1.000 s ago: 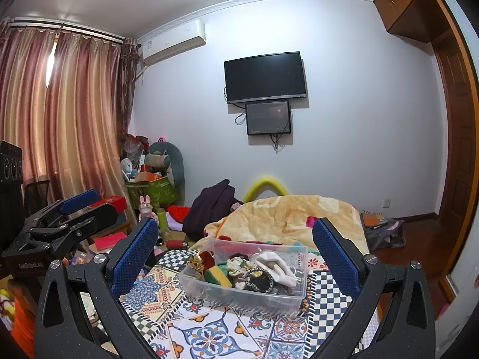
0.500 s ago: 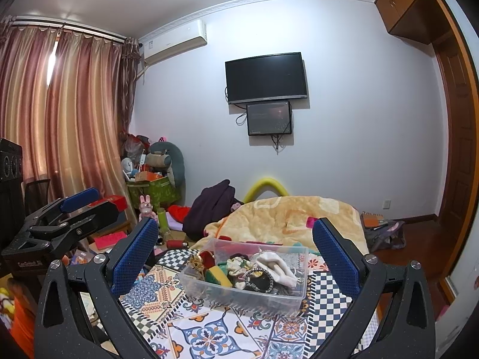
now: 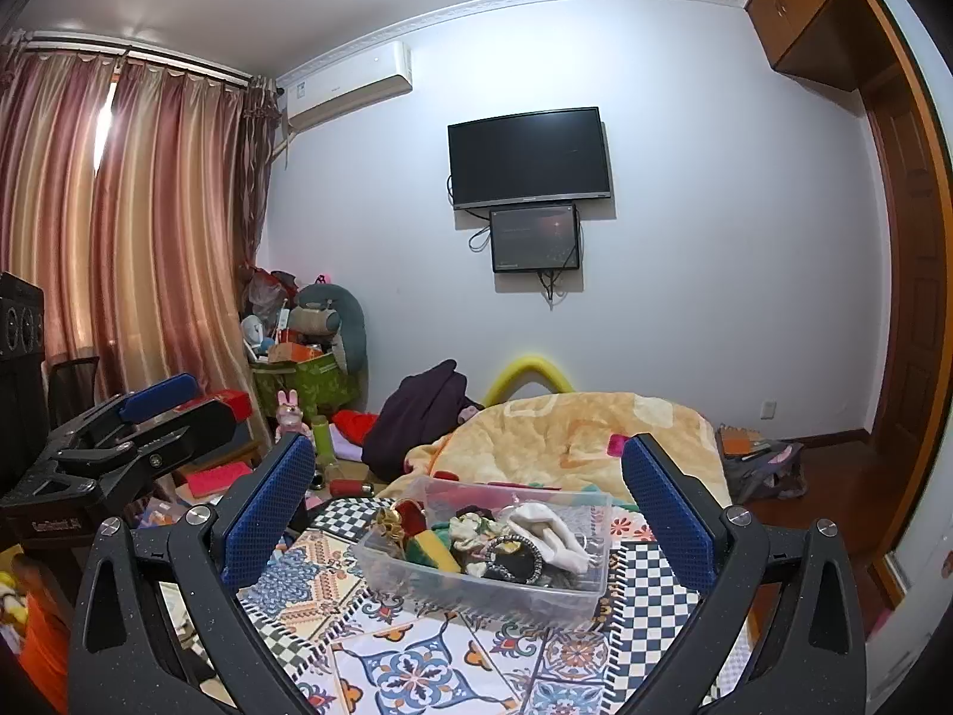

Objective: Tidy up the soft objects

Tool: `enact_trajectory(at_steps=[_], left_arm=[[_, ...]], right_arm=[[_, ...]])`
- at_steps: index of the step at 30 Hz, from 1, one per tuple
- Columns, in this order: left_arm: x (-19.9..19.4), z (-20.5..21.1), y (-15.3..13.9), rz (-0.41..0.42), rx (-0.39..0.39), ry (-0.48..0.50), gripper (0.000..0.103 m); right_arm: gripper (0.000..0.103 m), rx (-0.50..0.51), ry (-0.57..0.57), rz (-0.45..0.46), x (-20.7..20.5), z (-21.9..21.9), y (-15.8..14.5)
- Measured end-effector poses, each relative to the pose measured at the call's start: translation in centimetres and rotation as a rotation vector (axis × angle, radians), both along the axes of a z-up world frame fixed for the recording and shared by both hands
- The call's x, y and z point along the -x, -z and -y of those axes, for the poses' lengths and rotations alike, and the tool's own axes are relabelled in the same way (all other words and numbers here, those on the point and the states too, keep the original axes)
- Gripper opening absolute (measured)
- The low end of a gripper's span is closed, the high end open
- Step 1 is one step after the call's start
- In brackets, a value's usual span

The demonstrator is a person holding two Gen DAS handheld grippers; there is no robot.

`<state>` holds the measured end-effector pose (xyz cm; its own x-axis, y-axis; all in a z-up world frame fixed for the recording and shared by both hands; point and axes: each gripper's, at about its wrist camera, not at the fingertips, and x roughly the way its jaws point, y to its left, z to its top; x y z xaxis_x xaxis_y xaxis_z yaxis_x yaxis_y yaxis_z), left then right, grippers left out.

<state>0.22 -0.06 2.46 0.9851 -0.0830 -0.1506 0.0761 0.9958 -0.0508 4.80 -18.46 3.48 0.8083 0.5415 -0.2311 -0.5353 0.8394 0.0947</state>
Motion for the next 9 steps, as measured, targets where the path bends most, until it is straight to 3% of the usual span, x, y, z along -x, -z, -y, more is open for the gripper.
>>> enact_trajectory(at_steps=[9], left_arm=[[-0.13,0.25,0.15,-0.013,-0.001,0.002,0.103]], right_arm=[[0.103,0.001,-0.001,-0.002,-0.26,0.0,0.12]])
